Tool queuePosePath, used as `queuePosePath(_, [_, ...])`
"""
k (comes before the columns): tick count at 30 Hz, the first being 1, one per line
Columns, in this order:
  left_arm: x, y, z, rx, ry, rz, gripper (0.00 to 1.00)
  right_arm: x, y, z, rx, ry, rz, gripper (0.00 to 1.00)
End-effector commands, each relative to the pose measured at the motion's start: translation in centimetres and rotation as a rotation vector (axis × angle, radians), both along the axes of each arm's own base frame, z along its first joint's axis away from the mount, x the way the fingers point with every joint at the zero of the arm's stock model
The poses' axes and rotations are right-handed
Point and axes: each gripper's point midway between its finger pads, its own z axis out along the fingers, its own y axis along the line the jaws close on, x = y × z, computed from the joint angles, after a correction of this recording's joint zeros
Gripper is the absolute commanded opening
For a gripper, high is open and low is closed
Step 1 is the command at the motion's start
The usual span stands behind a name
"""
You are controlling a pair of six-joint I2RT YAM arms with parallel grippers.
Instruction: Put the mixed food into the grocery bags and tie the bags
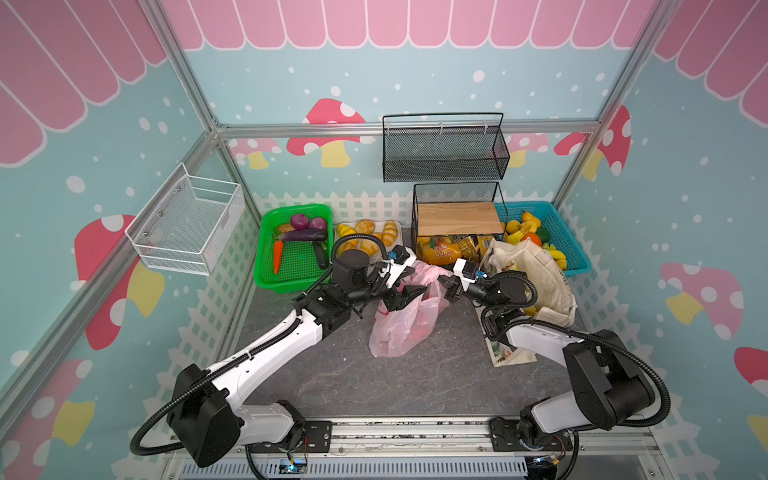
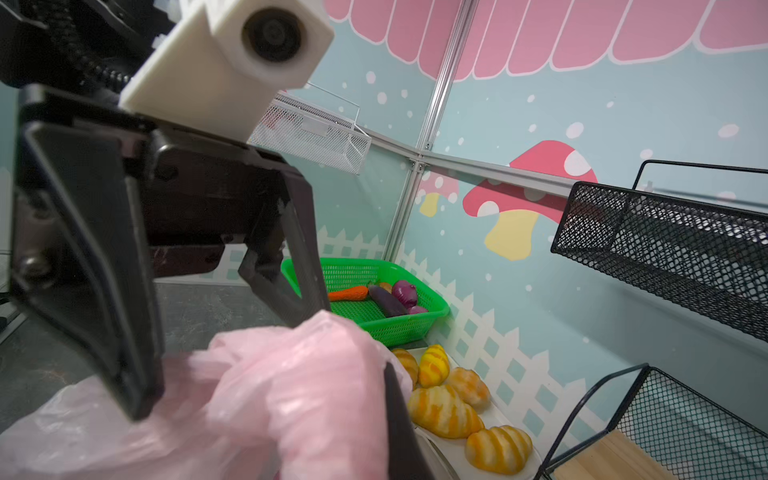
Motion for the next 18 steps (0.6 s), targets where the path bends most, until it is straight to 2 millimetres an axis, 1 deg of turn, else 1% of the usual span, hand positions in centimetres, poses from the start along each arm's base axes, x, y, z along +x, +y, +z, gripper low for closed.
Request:
queuePosePath(1, [-0.9, 0.9, 1.7, -0.049, -0.035, -0.057, 0.64, -0.5, -0.1, 1.5, 0.016, -0.070, 0.033, 0.00])
queuePosePath(2, [-0.8, 1.2, 2.1, -0.059, -0.043, -0.057, 0.64, -0.5, -0.1, 1.5, 0.016, -0.072, 0.034, 0.00])
queuePosePath(4, [-0.1, 1.7, 2.2, -0.056, -0.051, -0.038, 0.61, -0.5, -0.1, 1.7, 0.016, -0.075, 0.039, 0.00])
queuePosePath(7, [0.4, 1.9, 0.7, 0.027, -0.060, -0.043, 0.48, -0.6, 0.0, 2.0, 0.018, -0.074, 0.058, 0.00])
queuePosePath(9, [0.5, 1.8, -0.4, 0.085, -0.071, -0.068, 0.43, -0.8, 0.1, 2.2, 0.021, -0.076, 0.071, 0.00])
queuePosePath(13, [1.0, 1.5, -1.9, 0.169, -0.104, -0.105, 0.38, -1.1, 0.2, 2.6, 0.026, -0.080, 0.092, 0.00])
queuePosePath(18, [1.6, 0.8, -2.3, 0.206, -0.115, -0.146, 0.35, -1.2, 0.2, 2.7, 0.028, -0.077, 0.096, 0.00])
